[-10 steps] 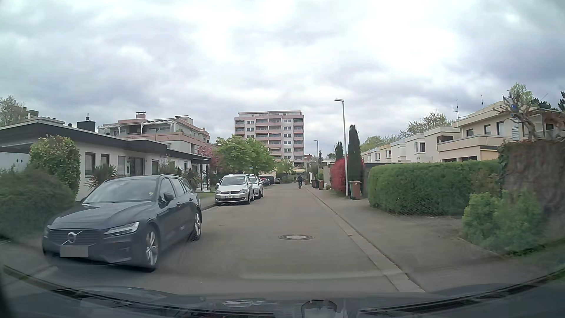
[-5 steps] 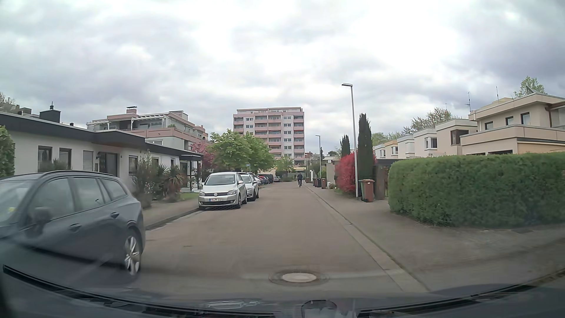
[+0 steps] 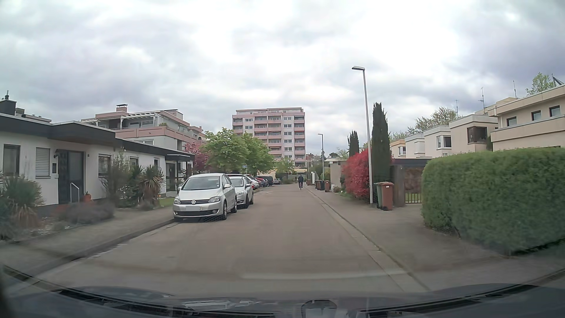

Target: Follow the waypoints while adhering to traffic rules and regulations

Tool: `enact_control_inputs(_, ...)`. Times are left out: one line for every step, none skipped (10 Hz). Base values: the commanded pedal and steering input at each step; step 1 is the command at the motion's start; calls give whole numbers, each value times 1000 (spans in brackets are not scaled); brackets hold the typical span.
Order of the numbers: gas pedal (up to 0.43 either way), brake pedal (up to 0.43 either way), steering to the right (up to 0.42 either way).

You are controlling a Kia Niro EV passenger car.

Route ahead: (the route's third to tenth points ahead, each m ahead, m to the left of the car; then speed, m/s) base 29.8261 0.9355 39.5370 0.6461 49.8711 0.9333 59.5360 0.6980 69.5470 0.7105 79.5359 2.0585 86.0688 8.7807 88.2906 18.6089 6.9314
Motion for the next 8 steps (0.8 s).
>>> enact_control_inputs(59,0,-2)
enact_control_inputs(59,0,-2)
enact_control_inputs(59,0,1)
enact_control_inputs(59,0,3)
enact_control_inputs(59,0,2)
enact_control_inputs(59,0,-2)
enact_control_inputs(59,0,-2)
enact_control_inputs(59,0,1)
